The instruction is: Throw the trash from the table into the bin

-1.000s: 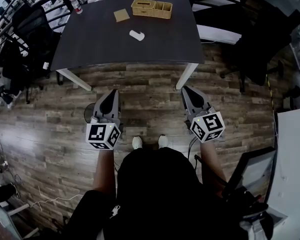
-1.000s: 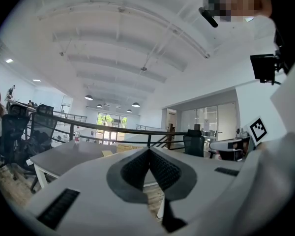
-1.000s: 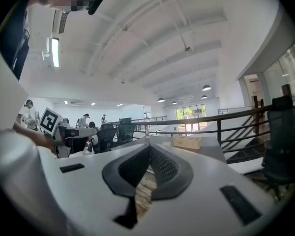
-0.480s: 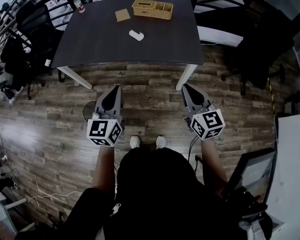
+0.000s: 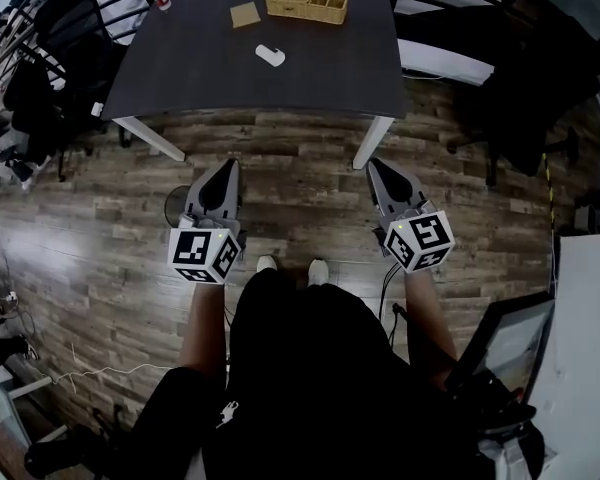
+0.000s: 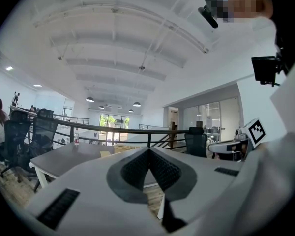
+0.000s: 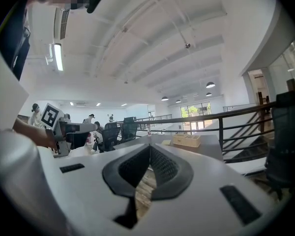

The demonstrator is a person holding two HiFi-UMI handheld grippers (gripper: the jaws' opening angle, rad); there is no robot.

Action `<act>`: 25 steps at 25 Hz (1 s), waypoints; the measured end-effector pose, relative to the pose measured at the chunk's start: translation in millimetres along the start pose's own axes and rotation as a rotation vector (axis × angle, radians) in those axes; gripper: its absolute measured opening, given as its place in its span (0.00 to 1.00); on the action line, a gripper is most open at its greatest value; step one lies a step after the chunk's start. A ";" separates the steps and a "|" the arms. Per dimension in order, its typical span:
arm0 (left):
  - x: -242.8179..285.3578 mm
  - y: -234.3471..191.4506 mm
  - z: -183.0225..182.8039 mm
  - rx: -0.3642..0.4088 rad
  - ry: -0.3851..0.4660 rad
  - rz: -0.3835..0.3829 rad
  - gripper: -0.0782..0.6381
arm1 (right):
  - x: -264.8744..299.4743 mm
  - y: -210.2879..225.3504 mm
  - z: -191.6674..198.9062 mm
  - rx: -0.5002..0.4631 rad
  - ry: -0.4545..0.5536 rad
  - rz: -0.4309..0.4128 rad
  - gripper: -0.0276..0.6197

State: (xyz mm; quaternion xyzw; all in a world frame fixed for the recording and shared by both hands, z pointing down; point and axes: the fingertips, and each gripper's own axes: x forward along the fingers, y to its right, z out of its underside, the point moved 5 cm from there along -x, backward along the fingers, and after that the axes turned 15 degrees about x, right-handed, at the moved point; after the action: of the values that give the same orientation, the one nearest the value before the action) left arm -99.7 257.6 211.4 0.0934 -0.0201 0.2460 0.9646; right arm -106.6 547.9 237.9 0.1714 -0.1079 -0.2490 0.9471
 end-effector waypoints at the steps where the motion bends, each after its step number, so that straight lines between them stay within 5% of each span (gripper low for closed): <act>1: 0.8 1.5 0.3 0.003 -0.004 -0.001 0.12 | -0.2 3.1 0.8 0.005 0.000 0.001 0.05; 14: 22.0 -11.7 16.2 -0.019 -0.026 -0.019 0.12 | 24.3 17.6 2.7 0.011 -0.023 -0.006 0.05; 25: 102.4 -61.1 39.3 -0.037 -0.029 0.034 0.12 | 99.2 44.1 -7.6 0.001 -0.037 0.034 0.05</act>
State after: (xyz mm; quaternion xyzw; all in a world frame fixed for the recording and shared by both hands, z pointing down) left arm 19.7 245.7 248.3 0.0786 -0.0402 0.2606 0.9614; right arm -0.7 535.5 259.4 0.1656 -0.1285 -0.2360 0.9489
